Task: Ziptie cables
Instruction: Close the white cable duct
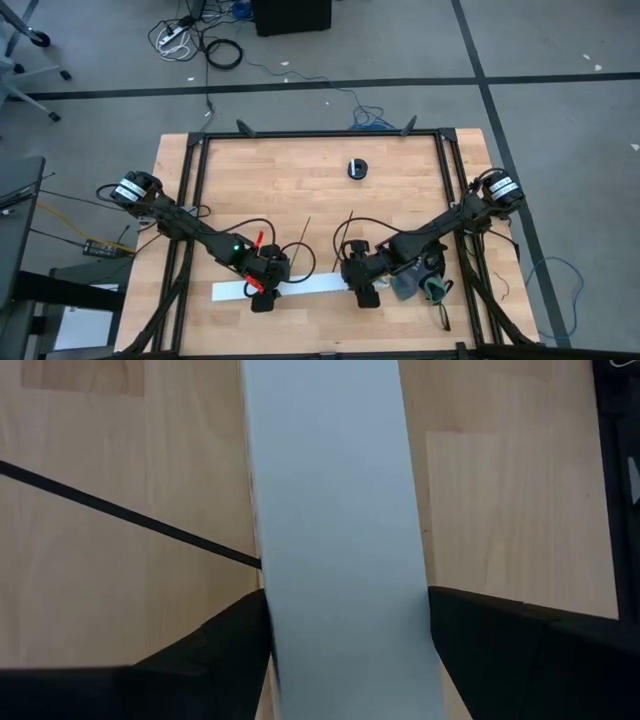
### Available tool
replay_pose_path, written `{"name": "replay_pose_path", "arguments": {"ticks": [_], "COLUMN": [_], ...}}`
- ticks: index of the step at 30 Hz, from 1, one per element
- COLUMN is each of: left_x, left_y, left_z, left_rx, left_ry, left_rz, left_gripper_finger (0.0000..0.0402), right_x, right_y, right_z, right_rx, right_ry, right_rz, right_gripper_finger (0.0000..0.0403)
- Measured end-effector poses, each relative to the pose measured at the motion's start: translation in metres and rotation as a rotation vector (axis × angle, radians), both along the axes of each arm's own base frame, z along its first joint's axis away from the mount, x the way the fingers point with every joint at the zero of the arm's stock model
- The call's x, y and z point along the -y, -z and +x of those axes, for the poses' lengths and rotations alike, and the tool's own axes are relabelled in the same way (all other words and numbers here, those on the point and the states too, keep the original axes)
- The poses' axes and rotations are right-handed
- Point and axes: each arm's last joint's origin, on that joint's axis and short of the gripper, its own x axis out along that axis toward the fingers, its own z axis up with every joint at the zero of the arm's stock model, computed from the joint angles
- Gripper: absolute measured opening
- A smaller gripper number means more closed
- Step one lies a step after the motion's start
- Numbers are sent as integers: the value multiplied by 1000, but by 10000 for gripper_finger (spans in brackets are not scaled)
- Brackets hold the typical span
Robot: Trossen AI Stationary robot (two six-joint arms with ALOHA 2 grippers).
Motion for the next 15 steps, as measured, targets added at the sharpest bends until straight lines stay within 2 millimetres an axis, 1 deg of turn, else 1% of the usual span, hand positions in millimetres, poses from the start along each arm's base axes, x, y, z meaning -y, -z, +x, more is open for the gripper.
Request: {"name": "replay_pose_path", "arguments": {"ticks": [4, 10, 15], "left_x": [0, -1, -1], "left_y": [0, 0, 0], "left_z": [0, 0, 0], "left_rx": [1, 2, 4], "left_ry": [-7, -12, -14], "left_rz": [2, 6, 9], "left_gripper_finger": [241, 241, 241], "right_x": [0, 0, 0], "right_y": [0, 0, 3], "right_z": [0, 0, -5], "right_rx": [15, 3, -47], "right_ry": [19, 57, 91], "right_rz": [-19, 2, 6], "right_gripper_finger": [251, 247, 249]}}
